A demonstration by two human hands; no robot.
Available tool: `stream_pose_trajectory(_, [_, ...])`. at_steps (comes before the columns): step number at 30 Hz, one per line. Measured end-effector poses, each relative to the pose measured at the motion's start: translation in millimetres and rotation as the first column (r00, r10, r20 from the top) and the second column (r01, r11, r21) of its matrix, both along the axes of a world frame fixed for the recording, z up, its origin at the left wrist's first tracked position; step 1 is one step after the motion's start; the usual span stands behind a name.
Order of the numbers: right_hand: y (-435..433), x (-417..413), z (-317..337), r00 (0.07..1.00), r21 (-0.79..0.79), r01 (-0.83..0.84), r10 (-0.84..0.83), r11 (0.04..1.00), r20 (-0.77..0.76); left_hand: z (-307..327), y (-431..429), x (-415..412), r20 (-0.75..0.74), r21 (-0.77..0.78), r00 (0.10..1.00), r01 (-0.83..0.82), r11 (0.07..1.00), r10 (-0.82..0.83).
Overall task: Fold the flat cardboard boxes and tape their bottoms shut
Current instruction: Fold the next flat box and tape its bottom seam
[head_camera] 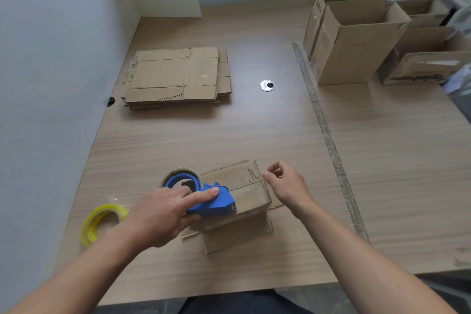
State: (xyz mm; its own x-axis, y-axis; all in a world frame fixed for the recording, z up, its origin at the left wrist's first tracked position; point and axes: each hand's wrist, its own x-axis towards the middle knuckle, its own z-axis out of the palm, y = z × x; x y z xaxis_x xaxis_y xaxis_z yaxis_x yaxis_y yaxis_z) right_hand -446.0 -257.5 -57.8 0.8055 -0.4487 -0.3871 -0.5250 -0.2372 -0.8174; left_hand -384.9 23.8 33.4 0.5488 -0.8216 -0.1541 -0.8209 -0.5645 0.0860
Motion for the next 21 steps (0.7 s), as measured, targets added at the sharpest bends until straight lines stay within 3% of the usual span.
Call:
stream_pose_trajectory(2, [8.6, -0.7, 2.1, 0.999, 0.041, -0.028, 0.027, 0.999, 0.045, -0.6, -0.5, -0.9, 0.014, -0.012, 1.000, 0.007, 1.000, -0.007])
stream_pose_trajectory(7, [20.6, -0.6, -4.9, 0.996, -0.083, -0.066, 0.070, 0.994, 0.048, 1.2, -1.0, -0.7, 0.002, -0.061, 1.000, -0.007, 0.998, 0.007])
stream_pose_trajectory(11, [22.8, -1.7, -9.4, 0.997, -0.104, -0.042, 0.049, 0.994, 0.059, 4.4, 3.8, 9.7, -0.133, -0.050, 0.991, -0.036, 0.998, 0.029])
stream_pose_trajectory(16, [23.1, -3.7, -13.0, 0.996, -0.132, -0.066, 0.072, 0.989, 0.047, 23.5, 14.1, 30.3, -0.216, 0.075, 0.966, -0.127, 0.989, 0.140])
stream_pose_trajectory(21, [22.5, -1.8, -16.1, 0.995, -0.148, -0.077, 0.086, 0.986, 0.053, 33.0, 49.8, 40.2, -0.436, 0.157, 0.850, -0.252, 0.955, 0.296])
